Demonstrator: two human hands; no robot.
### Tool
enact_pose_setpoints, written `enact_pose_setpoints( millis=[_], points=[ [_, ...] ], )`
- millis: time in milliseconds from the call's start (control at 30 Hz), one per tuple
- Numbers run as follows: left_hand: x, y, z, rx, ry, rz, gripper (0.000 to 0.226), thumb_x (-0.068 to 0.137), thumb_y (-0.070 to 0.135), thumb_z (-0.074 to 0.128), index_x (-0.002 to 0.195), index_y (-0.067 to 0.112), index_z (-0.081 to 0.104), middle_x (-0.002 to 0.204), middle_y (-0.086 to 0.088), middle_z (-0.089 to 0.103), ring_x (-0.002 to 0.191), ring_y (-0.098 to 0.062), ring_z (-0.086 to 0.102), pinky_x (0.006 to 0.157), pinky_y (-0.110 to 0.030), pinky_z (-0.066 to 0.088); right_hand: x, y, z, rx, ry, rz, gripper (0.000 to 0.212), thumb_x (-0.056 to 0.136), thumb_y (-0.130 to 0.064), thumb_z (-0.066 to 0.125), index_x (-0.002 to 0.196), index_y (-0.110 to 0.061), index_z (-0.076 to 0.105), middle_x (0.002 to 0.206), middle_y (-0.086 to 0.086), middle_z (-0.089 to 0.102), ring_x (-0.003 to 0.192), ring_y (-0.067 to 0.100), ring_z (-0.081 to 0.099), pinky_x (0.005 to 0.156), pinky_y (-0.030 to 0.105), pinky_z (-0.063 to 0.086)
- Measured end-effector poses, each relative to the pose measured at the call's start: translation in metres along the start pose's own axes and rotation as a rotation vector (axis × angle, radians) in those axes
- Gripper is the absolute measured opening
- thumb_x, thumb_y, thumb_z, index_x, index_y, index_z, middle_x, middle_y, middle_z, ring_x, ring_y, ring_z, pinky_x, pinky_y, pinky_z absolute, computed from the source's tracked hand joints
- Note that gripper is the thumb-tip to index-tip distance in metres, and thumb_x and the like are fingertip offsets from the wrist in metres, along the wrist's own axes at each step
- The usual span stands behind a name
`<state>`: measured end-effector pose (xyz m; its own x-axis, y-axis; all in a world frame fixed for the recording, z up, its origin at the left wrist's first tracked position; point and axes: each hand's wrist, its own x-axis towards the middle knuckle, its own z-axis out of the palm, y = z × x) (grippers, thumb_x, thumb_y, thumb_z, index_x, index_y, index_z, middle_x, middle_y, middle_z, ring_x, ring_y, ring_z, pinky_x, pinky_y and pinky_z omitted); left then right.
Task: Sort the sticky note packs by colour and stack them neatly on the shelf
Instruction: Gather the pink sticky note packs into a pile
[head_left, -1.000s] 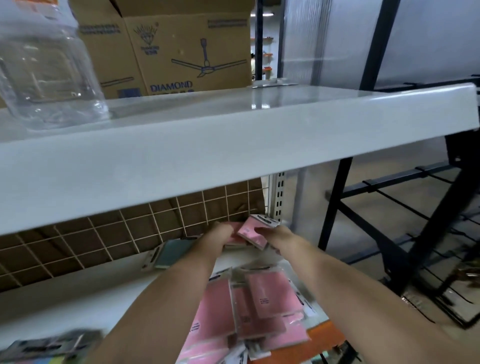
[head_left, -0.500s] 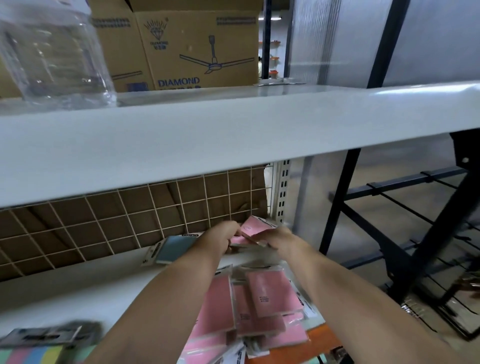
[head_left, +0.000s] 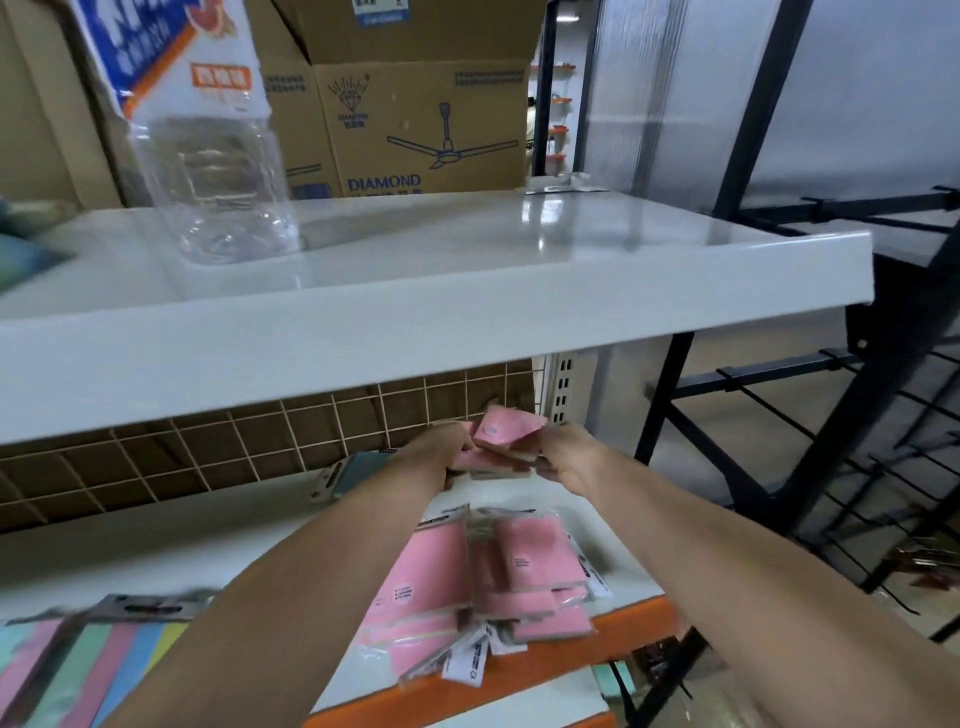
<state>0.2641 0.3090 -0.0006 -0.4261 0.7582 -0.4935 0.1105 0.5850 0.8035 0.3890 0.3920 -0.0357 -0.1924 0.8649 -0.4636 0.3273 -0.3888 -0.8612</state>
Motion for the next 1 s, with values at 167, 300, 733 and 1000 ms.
enact_pose_setpoints(
  millis=[167, 300, 733, 1000],
  points=[
    [-0.016, -0.011, -0.015, -0.065, 0.133, 0.025, 0.001, 0.094, 0.01, 0.048, 0.094, 0.009, 0.049, 0.067, -0.007, 0.039, 0.052, -0.016, 0.034, 0.048, -0.022, 0.025, -0.027, 0.004, -0.008, 0.047, -0.053, -0.025, 0.027, 0.081, 0.007, 0.063, 0.108, 0.005, 0.058, 0.068, 0.012, 0.057, 0.043, 0.011, 0.045, 0.053, 0.027, 0.038],
    [-0.031, -0.028, -0.025, -0.164, 0.178, 0.013, 0.003, 0.091, 0.01, 0.049, 0.088, 0.011, 0.05, 0.066, -0.007, 0.046, 0.052, -0.017, 0.04, 0.048, -0.02, 0.024, -0.049, 0.007, -0.009, 0.108, -0.106, -0.05, 0.026, 0.083, 0.006, 0.064, 0.108, 0.001, 0.057, 0.078, 0.01, 0.061, 0.058, 0.012, 0.056, 0.071, 0.027, 0.052],
    [-0.079, -0.057, -0.04, -0.311, 0.244, 0.045, 0.024, 0.09, 0.012, 0.054, 0.113, 0.005, 0.056, 0.099, -0.013, 0.058, 0.073, -0.021, 0.054, 0.063, -0.025, 0.033, -0.097, 0.019, -0.006, 0.133, -0.13, -0.097, 0.017, 0.084, 0.001, 0.064, 0.092, -0.011, 0.055, 0.093, 0.012, 0.061, 0.079, 0.02, 0.057, 0.08, 0.029, 0.052],
    [-0.097, -0.067, -0.047, -0.357, 0.249, 0.084, 0.009, 0.093, 0.011, 0.05, 0.101, 0.006, 0.048, 0.081, -0.01, 0.046, 0.064, -0.02, 0.049, 0.053, -0.026, 0.037, -0.112, 0.022, -0.006, 0.129, -0.132, -0.112, 0.032, 0.084, -0.002, 0.063, 0.115, -0.006, 0.055, 0.103, 0.016, 0.064, 0.084, 0.022, 0.061, 0.082, 0.031, 0.053]
  ],
)
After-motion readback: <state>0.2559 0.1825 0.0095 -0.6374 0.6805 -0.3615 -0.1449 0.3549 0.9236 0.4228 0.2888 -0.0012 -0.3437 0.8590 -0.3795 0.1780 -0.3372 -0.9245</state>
